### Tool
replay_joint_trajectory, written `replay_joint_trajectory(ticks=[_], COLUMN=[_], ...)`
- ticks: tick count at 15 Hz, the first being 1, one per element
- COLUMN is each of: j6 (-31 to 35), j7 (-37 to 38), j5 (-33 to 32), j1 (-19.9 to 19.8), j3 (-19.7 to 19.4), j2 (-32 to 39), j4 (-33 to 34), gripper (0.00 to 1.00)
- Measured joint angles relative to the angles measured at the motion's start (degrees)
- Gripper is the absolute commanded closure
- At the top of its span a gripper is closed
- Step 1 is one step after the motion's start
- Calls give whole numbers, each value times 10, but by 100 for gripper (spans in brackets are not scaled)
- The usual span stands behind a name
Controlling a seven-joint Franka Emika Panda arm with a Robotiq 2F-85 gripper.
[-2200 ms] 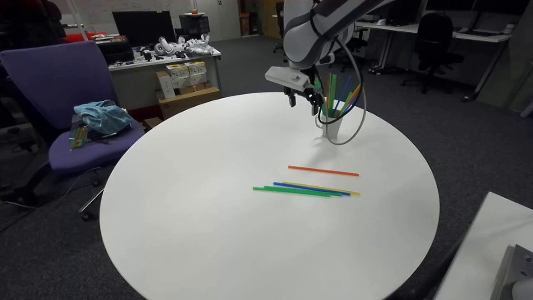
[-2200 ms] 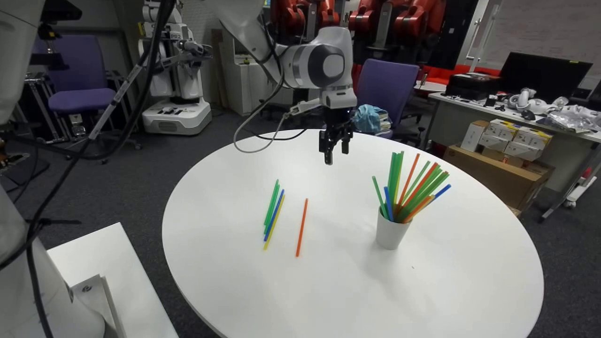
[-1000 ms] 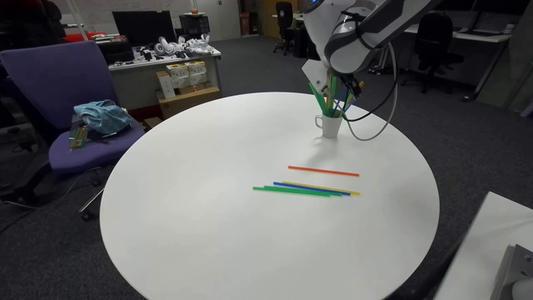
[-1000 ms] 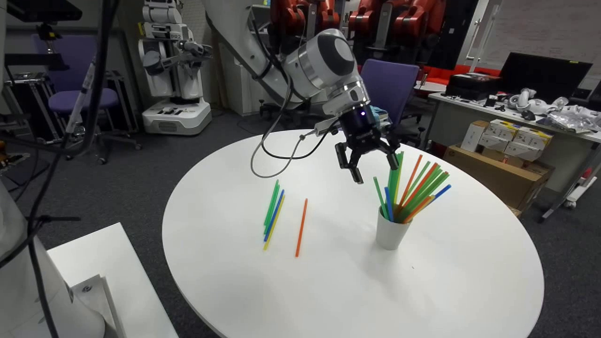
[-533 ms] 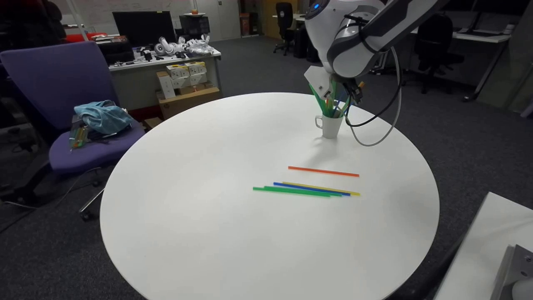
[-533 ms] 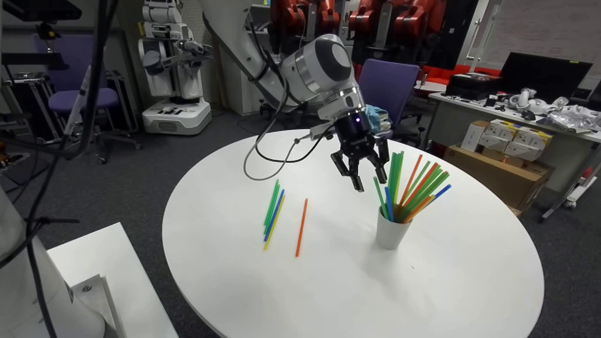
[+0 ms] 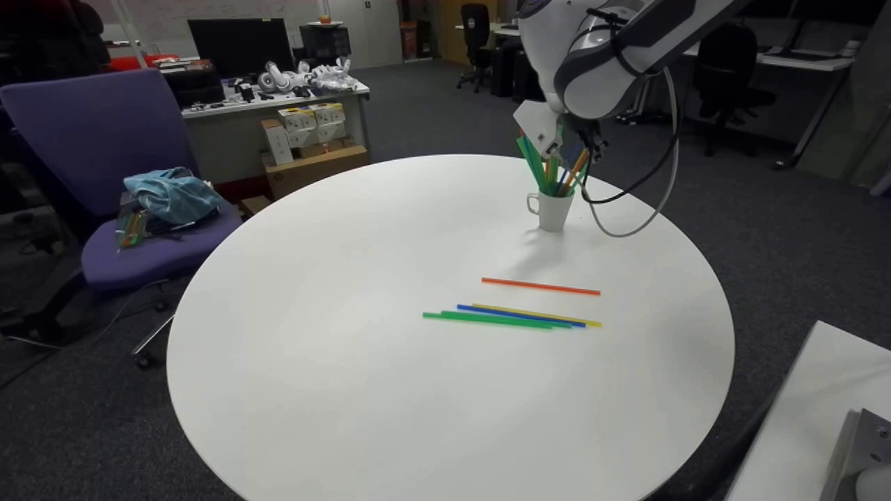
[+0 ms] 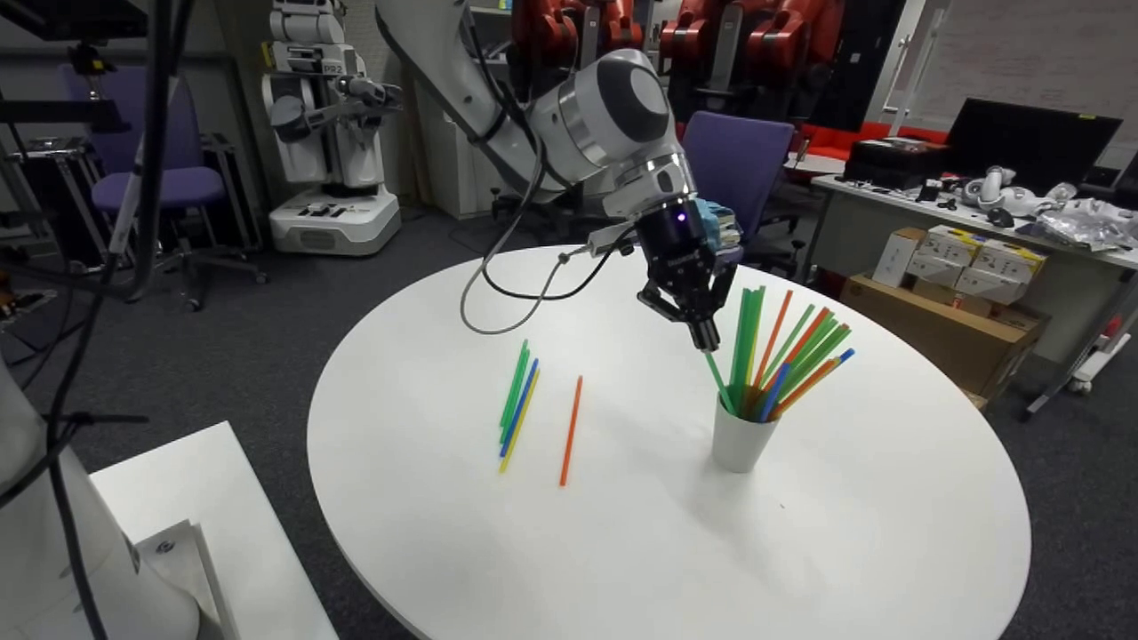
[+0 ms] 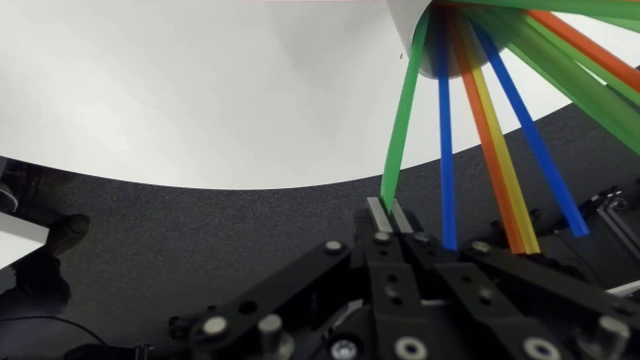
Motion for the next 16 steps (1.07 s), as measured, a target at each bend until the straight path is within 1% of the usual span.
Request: replay_joint_trajectory(ticks=[5,7,9,12,16], j6=[0,0,0,-3,-10], j7=[-4,-25,-74,-167,-283], j5=[-12,-13,-12,2,15], j1=[-1,-2,-2,-2,-2], j3=[20,35,53,84,115], j2=[-64,-94,-120,-146,-153], j4=[-1,-1,-2,-4,-8], gripper=[100,100,100,100,100])
